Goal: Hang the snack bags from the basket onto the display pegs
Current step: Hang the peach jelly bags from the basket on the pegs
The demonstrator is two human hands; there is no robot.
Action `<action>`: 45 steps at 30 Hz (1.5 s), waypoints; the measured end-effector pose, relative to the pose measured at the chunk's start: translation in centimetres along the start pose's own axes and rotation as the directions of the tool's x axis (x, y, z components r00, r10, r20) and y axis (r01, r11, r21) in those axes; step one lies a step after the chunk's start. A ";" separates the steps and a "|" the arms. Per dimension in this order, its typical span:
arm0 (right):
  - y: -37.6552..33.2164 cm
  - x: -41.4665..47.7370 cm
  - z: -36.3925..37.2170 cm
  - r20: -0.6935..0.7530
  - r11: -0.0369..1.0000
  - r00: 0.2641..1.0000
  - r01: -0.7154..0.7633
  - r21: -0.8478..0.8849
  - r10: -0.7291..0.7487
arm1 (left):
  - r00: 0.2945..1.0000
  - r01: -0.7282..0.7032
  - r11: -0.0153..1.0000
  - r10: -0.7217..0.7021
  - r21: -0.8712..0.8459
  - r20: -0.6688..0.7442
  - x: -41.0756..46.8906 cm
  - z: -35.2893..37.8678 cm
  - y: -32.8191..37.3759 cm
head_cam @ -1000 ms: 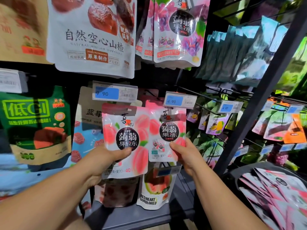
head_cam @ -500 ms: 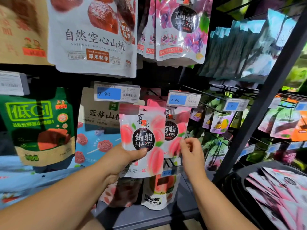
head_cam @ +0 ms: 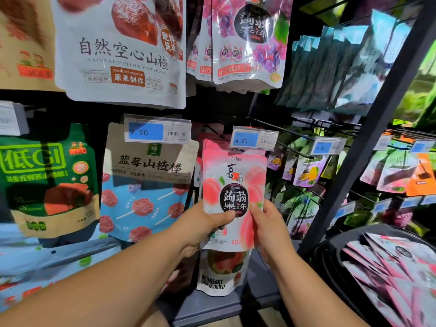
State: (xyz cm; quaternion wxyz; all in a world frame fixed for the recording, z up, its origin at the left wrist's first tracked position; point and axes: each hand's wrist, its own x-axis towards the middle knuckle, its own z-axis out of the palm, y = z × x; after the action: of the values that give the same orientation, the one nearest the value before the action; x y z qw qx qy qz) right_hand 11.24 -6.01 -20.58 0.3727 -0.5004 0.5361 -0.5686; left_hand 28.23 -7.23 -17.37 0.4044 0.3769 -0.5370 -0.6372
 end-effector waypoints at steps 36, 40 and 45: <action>-1.0 3.6 -0.9 -0.222 0.998 0.974 -0.058 -0.008 0.055 | 0.983 -0.122 0.961 0.152 0.248 -0.105 2.9 1.4 0.2; -1.0 3.3 -0.7 -0.235 0.997 0.970 -0.069 -0.019 0.063 | 0.984 -0.115 0.965 0.144 0.235 -0.106 2.8 1.1 0.0; -1.4 3.5 0.2 -0.230 0.995 0.972 -0.062 -0.074 0.044 | 0.983 -0.104 0.970 0.133 0.219 -0.125 2.7 0.8 -0.1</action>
State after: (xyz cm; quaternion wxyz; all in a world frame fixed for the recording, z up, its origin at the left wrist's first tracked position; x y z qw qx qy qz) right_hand 10.81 -9.20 -18.58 0.3030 -0.4320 0.6112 -0.5900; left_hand 26.48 -9.42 -17.50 0.4358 0.4285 -0.5938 -0.5233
